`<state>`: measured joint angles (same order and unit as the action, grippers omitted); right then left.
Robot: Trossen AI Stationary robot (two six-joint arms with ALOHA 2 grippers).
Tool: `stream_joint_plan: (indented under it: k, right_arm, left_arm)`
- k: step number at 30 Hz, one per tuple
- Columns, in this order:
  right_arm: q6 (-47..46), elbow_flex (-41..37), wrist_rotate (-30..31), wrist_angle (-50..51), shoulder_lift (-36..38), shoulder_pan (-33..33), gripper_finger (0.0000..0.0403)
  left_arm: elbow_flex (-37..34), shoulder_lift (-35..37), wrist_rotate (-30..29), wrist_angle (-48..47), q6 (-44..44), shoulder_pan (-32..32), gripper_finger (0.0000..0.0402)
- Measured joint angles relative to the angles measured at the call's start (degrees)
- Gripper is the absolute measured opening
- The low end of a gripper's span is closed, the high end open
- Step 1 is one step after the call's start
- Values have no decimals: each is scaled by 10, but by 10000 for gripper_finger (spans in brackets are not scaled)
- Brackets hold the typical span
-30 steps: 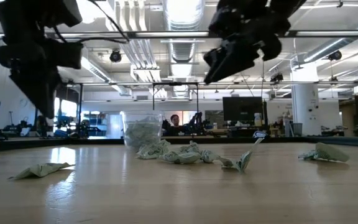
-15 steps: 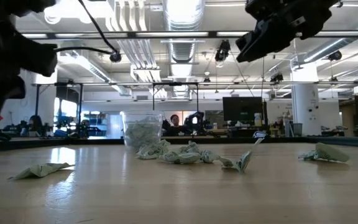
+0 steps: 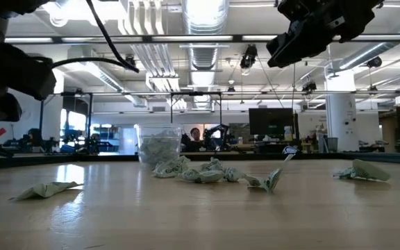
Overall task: Pick and place Stevia / Truvia into bins
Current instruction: Put the stevia packet into the transparent container
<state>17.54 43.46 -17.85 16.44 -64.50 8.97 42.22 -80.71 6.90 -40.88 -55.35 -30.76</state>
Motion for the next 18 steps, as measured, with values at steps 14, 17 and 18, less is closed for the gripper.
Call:
stream_joint_plan:
  k: [14,17,18]
  right_arm:
    - [2,0,0,-4,-4,0,69]
    - [2,0,0,-4,-4,0,68]
    - [2,0,0,-4,-4,0,68]
  left_arm:
    - [24,-74,36,-7,2,0,139]
    - [23,-70,34,-11,3,0,119]
    - [23,-69,35,-14,4,0,108]
